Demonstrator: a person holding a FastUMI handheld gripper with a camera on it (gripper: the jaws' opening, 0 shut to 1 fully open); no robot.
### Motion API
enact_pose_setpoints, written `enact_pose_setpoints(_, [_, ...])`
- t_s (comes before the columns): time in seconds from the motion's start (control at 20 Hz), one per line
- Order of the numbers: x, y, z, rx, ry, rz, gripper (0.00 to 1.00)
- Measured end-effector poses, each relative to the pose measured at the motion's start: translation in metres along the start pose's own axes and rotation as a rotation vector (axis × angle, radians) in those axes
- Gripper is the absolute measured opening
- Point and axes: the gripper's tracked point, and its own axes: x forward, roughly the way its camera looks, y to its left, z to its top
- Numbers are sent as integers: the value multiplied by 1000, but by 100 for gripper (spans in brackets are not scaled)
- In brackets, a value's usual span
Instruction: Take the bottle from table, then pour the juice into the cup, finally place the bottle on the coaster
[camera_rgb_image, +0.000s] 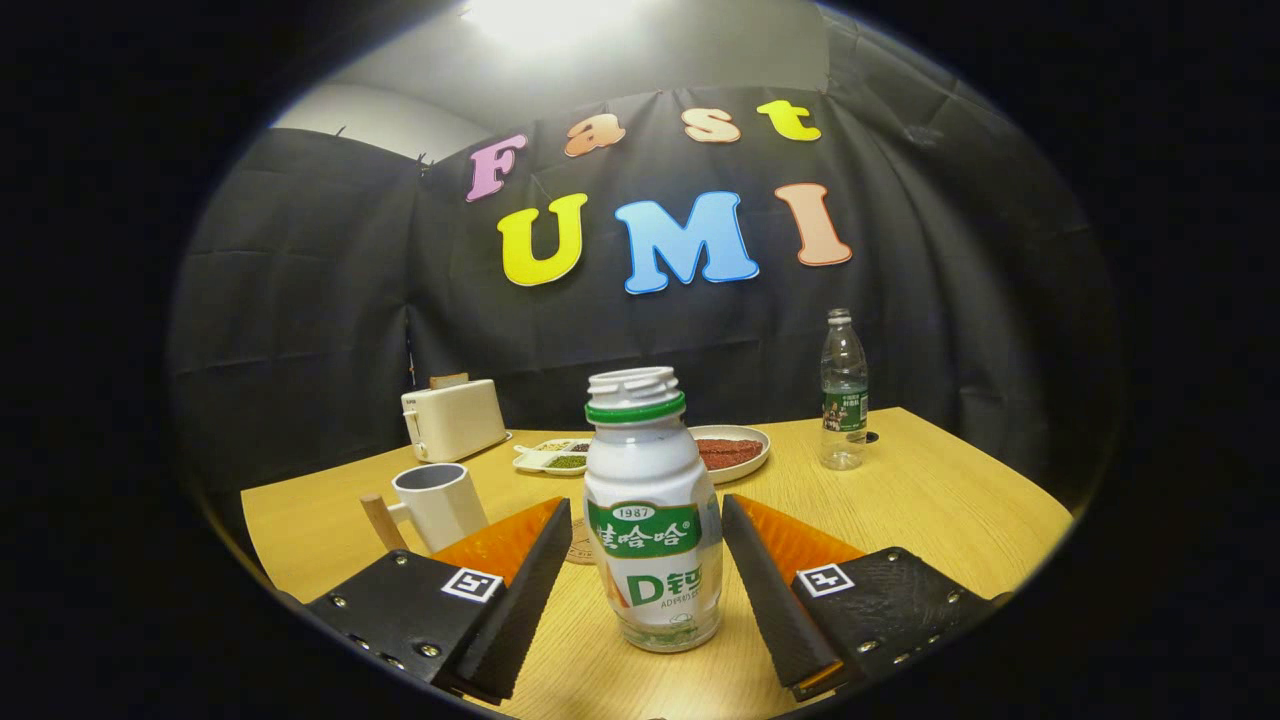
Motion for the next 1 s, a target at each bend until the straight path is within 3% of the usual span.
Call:
enact_pose_setpoints(0.4, [16,-6,-11,6,18,-23,92])
enact_pose_setpoints(0.8, [16,0,-13,-52,40,-20,73])
enact_pose_setpoints(1.0, [16,2,-12,-72,34,-19,73])
